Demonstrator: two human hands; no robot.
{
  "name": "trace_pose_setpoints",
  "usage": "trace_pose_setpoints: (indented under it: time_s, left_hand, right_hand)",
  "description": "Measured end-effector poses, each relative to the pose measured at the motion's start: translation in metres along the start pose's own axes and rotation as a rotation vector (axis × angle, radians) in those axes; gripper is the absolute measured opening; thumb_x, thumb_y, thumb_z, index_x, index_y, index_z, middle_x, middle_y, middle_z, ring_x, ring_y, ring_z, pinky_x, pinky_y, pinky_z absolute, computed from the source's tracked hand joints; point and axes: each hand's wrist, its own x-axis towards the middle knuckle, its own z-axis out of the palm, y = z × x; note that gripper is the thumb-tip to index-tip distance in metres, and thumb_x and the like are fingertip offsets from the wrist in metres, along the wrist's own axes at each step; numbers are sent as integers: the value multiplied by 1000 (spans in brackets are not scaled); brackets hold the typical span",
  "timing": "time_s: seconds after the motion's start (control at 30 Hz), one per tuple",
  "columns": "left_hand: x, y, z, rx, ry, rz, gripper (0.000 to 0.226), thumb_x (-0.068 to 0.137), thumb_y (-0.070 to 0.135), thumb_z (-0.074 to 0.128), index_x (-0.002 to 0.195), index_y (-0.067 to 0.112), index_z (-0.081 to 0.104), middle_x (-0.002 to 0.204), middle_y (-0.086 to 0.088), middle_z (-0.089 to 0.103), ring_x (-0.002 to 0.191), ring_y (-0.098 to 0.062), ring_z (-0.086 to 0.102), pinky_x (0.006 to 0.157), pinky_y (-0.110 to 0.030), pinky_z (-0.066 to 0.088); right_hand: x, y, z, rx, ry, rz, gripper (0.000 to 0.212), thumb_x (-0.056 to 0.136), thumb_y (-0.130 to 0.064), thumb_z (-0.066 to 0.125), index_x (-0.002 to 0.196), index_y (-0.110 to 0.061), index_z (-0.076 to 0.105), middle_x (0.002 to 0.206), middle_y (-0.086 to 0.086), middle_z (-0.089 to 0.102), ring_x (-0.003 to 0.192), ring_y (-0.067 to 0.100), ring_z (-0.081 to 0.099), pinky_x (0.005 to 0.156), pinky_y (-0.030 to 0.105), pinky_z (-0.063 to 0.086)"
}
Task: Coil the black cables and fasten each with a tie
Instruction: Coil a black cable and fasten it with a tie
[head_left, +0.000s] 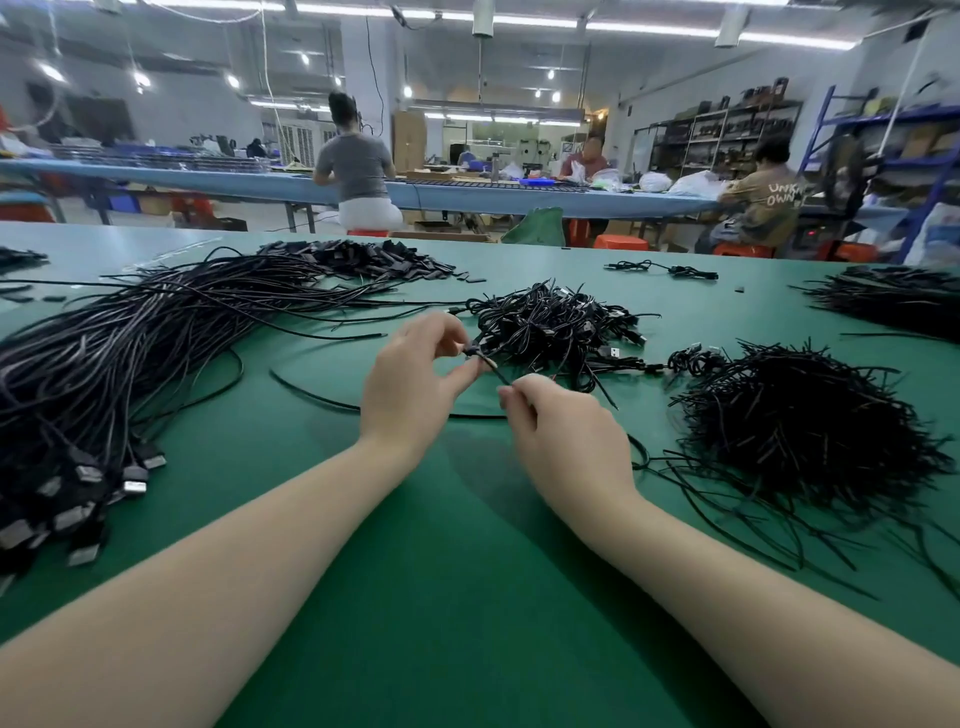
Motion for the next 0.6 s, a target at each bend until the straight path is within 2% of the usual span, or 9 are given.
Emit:
trace_pose_setpoints:
  time_s: [0.07,0.13,0.17,0.2,0.3,0.4,0.5,0.6]
  left_hand:
    - [1,-3,5,-93,-103,-143,29,78,44,75,79,32,48,77,12,62,74,1,60,66,-13,47]
    - [1,-6,9,-181,-296,-242,24,89,53,56,79,31,57,77,8,66,75,-6,63,77,-23,52]
    - [1,-6,9,-267,-385,-277,36,92,56,44,78,29,63,78,6,68,77,-11,64,81,-30,52]
    - [1,-4,9,-344,-448,-299,47,92,58,36,77,27,68,79,6,70,79,-13,65,82,-30,51]
    - [5,5,8,-444,-469,-276,56,97,54,29,83,24,73,82,4,74,81,-9,67,75,-16,48]
    - [12,13,4,-518,-481,-318,59,103,45,24,83,22,74,79,4,73,74,-6,66,69,-22,48]
    - [20,30,-4,-667,-524,-465,62,104,44,23,76,20,72,72,3,72,66,-9,66,58,-21,48]
    - [37,51,-19,-1032,-583,-695,68,103,46,27,61,17,72,62,2,68,59,-13,67,58,-22,52]
  right_hand:
    - [1,4,-5,137,49,82,32,99,-47,38,90,-22,57,67,-3,60,67,29,56,53,31,36]
    - [3,8,-7,220,93,86,28,98,-44,40,90,-24,58,61,-4,57,62,24,54,52,31,36]
    - [4,9,-7,255,96,65,27,98,-43,42,90,-25,59,58,-5,56,58,20,52,50,30,35]
    - [5,9,-7,281,80,33,25,98,-41,44,90,-25,60,56,-6,53,55,16,50,48,29,33]
    - [2,5,-2,283,-20,-81,21,97,-39,49,90,-24,62,56,-7,52,52,17,47,47,29,33]
    - [1,3,0,302,-92,-165,20,96,-35,50,91,-21,63,59,-7,51,57,24,46,54,34,39]
    - [1,3,-2,367,-185,-211,20,97,-32,49,100,-22,67,70,-6,62,64,22,52,63,36,47]
    - [3,4,0,415,-274,-215,24,97,-36,50,104,-25,71,53,-14,50,54,4,44,61,29,43]
